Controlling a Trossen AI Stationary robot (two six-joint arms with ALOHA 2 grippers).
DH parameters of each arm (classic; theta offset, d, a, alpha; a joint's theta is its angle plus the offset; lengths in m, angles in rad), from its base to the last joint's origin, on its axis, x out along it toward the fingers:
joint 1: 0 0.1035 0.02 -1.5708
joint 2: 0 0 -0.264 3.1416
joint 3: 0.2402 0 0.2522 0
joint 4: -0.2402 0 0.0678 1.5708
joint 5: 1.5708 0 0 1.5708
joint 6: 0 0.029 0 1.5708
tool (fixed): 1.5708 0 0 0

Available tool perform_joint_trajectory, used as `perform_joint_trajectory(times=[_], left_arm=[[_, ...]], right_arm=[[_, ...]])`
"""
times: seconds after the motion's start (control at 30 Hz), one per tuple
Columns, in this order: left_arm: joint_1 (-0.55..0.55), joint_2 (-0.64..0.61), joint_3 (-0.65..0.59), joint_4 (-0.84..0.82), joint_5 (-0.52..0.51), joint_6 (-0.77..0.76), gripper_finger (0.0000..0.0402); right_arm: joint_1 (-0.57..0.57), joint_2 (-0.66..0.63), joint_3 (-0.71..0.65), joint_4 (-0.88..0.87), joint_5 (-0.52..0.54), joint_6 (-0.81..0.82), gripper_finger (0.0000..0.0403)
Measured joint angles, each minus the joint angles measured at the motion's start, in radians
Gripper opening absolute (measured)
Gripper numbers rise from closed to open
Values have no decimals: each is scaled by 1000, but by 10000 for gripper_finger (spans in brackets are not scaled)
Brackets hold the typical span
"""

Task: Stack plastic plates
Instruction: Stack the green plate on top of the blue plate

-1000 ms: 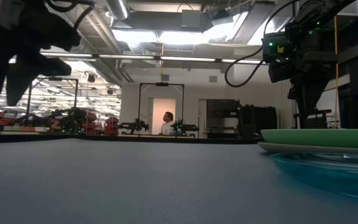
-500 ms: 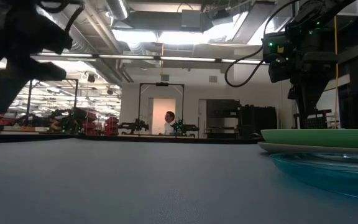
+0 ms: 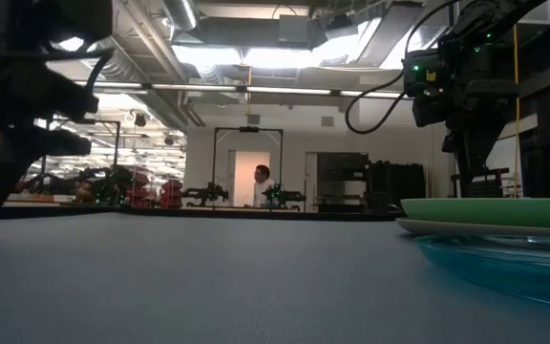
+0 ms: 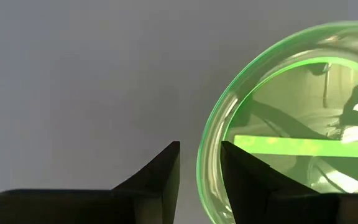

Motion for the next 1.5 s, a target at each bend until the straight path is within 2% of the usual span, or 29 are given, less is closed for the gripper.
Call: perform_joint_trajectory(times=[0.13,0.33,0.8,0.93,1.27,1.5], left_arm=[[0,0,-36,31,12,0,108],[1,-3,-90,93,88,-43,108],[0,-2,-98,105,59,-73,107],[0,-2,-99,106,52,-72,88],[0,-1,-100,117,44,-76,7],[4,2,-78,142,52,-77,2]], right_arm=[[0,0,0,0,0,0,193],[0,0,0,0,0,0,193],[0,0,0,0,-1,0,193],[0,0,0,0,-1,0,193],[0,0,0,0,-2,0,193],[0,0,0,1,-2,0,193]])
